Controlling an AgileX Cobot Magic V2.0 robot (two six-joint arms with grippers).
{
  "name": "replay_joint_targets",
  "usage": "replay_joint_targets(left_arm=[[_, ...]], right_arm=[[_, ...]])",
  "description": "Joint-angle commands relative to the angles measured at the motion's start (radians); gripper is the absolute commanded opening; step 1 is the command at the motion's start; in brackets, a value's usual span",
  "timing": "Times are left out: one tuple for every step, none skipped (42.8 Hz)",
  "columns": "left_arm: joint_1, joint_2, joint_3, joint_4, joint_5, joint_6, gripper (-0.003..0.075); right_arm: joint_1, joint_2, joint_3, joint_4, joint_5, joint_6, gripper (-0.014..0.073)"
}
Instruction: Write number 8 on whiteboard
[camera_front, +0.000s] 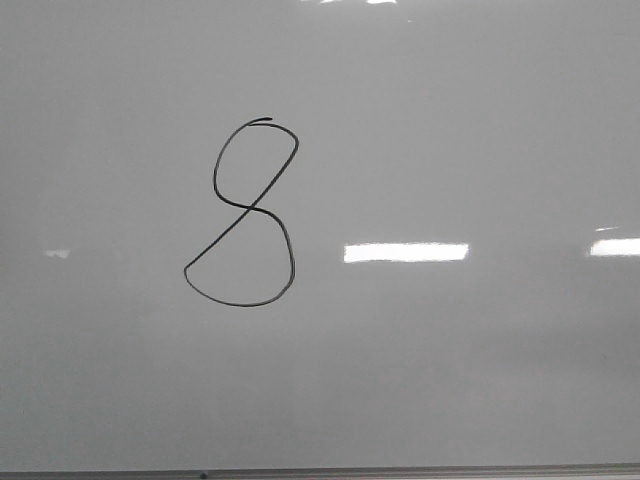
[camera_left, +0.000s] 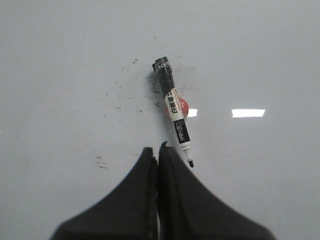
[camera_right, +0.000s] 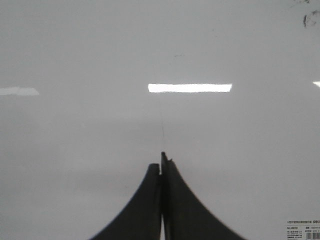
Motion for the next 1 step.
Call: replay_joint_targets(left_arm=[[0.002, -0.013, 0.014, -0.001, -0.09, -0.012, -0.0021]], right_arm=[[-0.007, -0.015, -0.002, -0.008, -0.074, 0.0, -0.0069]])
